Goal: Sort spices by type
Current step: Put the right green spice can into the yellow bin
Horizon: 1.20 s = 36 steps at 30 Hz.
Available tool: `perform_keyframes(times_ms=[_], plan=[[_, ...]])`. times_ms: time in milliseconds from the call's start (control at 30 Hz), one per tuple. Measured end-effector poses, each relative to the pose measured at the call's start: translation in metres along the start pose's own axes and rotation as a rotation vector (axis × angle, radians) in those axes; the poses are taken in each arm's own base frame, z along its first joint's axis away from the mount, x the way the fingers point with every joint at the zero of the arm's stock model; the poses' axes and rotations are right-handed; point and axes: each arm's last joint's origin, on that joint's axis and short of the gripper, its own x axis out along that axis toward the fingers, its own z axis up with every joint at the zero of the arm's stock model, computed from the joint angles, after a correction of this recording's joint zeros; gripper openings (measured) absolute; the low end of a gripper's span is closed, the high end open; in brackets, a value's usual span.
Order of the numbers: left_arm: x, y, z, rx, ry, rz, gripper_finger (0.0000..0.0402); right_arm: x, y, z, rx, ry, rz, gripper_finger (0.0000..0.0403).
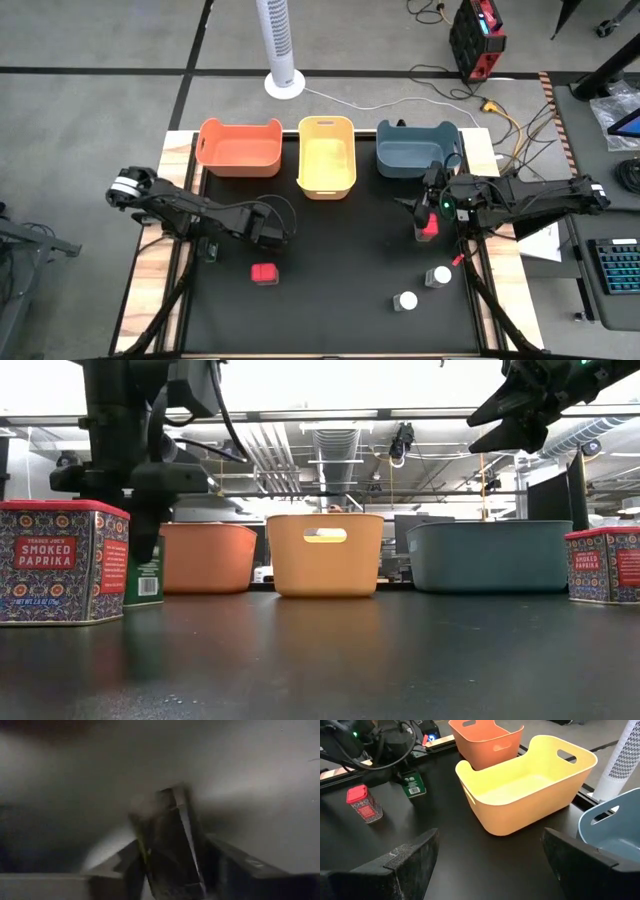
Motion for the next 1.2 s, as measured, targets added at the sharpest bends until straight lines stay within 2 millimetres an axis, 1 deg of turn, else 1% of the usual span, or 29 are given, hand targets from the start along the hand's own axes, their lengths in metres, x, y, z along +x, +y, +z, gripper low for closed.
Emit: perform_keyframes(times_ms=[67, 167, 233, 367, 467, 533, 667, 733, 800, 900, 1000, 1067, 1200], plan=[[0.0, 0.0, 0.0, 0.007, -0.001, -0.002, 0.0108, 0.0, 0.0, 0.0, 0.0, 0.001, 0.0, 0.0343], [-0.006, -0.001, 0.002, 0.026, -0.003, -0.017, 0.0107, 0.0, 0.0, 0.0, -0.002, 0.001, 0.0, 0.0343], [-0.018, -0.005, 0.006, 0.05, -0.017, -0.067, 0.0107, 0.0, 0.0, 0.0, -0.002, 0.004, -0.001, 0.0343], [-0.057, -0.016, 0.021, 0.128, -0.089, -0.167, 0.0107, 0.0, -0.001, -0.002, -0.008, 0.017, -0.005, 0.0343], [-0.095, -0.023, 0.036, 0.198, -0.18, -0.242, 0.0107, 0.0, -0.001, -0.003, -0.013, 0.029, -0.009, 0.0343], [-0.121, -0.027, 0.048, 0.235, -0.274, -0.284, 0.0107, 0.001, -0.001, -0.003, -0.013, 0.028, -0.009, 0.0343], [-0.165, -0.027, 0.077, 0.315, -0.449, -0.325, 0.0107, 0.002, -0.001, -0.006, -0.016, 0.035, -0.011, 0.0343], [-0.182, -0.025, 0.094, 0.365, -0.521, -0.32, 0.0107, 0.002, -0.001, -0.007, -0.018, 0.039, -0.012, 0.0343], [-0.194, -0.024, 0.112, 0.408, -0.573, -0.307, 0.0107, 0.002, -0.001, -0.007, -0.033, 0.038, -0.012, 0.0343], [-0.204, -0.024, 0.144, 0.454, -0.621, -0.276, 0.0107, 0.001, -0.002, -0.007, -0.043, 0.035, -0.011, 0.0343], [-0.203, -0.025, 0.178, 0.511, -0.598, -0.271, 0.0107, 0.0, -0.002, -0.006, -0.046, 0.031, -0.009, 0.0343], [-0.197, -0.025, 0.201, 0.575, -0.557, -0.27, 0.0107, 0.0, -0.002, -0.006, -0.049, 0.036, -0.011, 0.0343], [-0.175, -0.023, 0.238, 0.767, -0.437, -0.236, 0.0107, 0.0, -0.003, -0.009, -0.038, 0.065, -0.017, 0.0343]])
